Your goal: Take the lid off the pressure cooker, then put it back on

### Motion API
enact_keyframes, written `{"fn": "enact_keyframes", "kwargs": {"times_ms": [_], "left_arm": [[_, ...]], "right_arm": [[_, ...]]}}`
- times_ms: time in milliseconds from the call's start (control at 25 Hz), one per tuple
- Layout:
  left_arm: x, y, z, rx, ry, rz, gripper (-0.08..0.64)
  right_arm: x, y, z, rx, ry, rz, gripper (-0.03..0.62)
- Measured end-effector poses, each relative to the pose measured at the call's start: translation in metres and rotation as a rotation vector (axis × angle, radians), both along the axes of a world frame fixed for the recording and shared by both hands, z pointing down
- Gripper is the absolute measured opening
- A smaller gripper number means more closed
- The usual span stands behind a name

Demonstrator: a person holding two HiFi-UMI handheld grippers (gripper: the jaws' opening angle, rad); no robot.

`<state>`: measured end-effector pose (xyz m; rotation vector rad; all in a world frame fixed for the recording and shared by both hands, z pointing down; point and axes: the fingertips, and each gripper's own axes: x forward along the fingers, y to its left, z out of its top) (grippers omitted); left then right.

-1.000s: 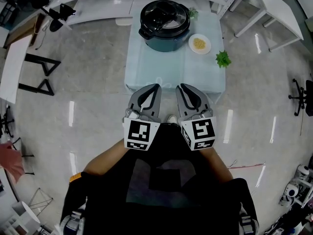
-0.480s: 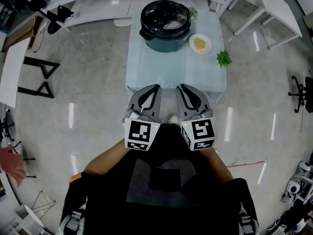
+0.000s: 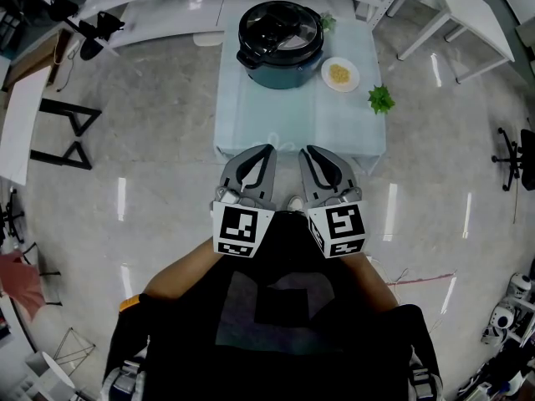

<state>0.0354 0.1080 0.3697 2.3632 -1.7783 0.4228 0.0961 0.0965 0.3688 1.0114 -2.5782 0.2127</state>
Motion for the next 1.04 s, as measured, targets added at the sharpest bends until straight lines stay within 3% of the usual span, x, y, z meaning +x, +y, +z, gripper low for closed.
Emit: {"fn": "enact_keyframes", "kwargs": {"times_ms": [1040], "left_arm": [[-0.003, 0.012, -0.001, 0.005, 0.001, -0.027, 0.008]], "right_arm": [[0.001, 0.009, 0.001, 0.007, 0.009, -0.011, 0.051]]}}
